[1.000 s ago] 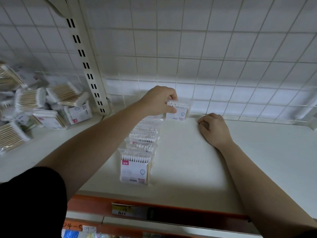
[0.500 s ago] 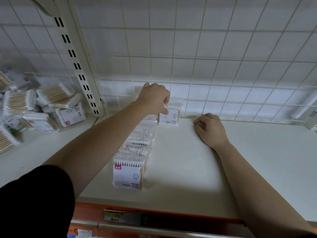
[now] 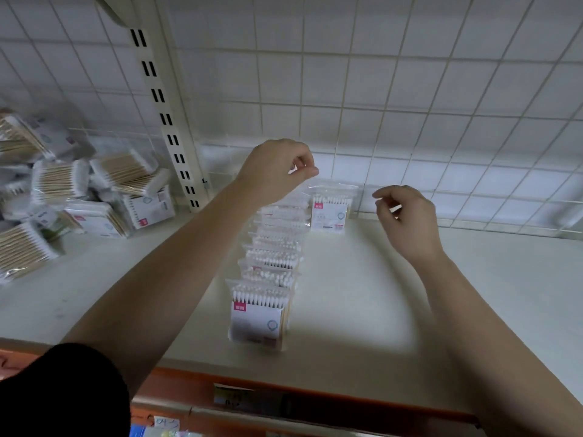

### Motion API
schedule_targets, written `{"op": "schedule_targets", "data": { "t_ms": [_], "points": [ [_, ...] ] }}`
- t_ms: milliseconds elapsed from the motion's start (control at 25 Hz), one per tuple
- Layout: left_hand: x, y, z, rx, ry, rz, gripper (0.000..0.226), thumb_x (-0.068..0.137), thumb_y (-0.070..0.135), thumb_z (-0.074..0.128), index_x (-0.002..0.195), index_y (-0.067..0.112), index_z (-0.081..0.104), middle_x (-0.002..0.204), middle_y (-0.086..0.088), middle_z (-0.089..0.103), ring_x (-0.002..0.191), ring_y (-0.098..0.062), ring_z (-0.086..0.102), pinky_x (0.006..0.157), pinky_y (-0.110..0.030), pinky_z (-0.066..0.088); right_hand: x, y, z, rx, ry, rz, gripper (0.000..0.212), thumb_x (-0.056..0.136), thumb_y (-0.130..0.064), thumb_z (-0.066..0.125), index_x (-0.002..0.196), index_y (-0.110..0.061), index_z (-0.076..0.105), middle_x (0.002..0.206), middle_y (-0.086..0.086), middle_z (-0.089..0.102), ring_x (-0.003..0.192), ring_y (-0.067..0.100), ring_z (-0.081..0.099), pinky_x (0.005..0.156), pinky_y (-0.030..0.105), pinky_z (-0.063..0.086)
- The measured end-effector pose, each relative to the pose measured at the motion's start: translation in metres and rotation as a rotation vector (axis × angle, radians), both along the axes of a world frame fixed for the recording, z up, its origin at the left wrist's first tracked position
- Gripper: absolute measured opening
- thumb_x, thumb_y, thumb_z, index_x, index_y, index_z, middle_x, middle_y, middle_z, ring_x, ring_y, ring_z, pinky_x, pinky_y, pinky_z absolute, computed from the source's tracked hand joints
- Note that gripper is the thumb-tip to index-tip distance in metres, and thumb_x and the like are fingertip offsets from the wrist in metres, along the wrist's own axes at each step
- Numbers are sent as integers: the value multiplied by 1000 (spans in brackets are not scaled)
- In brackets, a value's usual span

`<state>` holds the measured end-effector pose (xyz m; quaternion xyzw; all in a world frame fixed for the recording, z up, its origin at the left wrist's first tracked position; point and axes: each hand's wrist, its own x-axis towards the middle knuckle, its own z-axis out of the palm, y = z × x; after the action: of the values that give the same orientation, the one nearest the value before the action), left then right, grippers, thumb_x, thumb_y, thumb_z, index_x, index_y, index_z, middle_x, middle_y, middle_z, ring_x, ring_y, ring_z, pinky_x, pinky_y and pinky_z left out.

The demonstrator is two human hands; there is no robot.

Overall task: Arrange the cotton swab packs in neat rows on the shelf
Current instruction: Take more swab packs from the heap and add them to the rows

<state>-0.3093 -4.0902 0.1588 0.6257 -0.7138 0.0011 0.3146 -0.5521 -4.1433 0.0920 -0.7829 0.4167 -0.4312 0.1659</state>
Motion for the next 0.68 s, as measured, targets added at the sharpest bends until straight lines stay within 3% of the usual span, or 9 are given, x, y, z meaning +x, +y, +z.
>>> {"op": "schedule_targets", "data": {
  "t_ms": [240, 400, 680],
  "points": [
    [44, 60, -10, -172, -75, 187, 25, 86, 43, 54, 93, 22, 66, 91, 8, 64, 88, -16, 60, 84, -33, 39, 65, 42, 49, 29, -3, 153, 17, 88, -11, 59, 100, -19, 67, 101, -3, 61, 88, 13, 58, 76, 27, 50],
    [77, 109, -18, -245, 10, 235, 24, 87, 42, 54, 93, 22, 66, 88, 9, 64, 82, -13, 61, 80, -40, 49, 125, 85, 72, 110, 75, 253, 16, 88, -20, 61, 103, -25, 67, 108, -3, 60, 95, 11, 57, 80, 22, 47],
    [170, 205, -24, -259, 3, 290, 20, 89, 35, 56, 98, 20, 67, 94, 7, 66, 86, -14, 62, 79, -40, 51, 222, 149, 94, 126, 111, 314, 14, 87, -24, 63, 101, -28, 67, 109, -5, 62, 93, 11, 58, 82, 27, 49]
  ]
}}
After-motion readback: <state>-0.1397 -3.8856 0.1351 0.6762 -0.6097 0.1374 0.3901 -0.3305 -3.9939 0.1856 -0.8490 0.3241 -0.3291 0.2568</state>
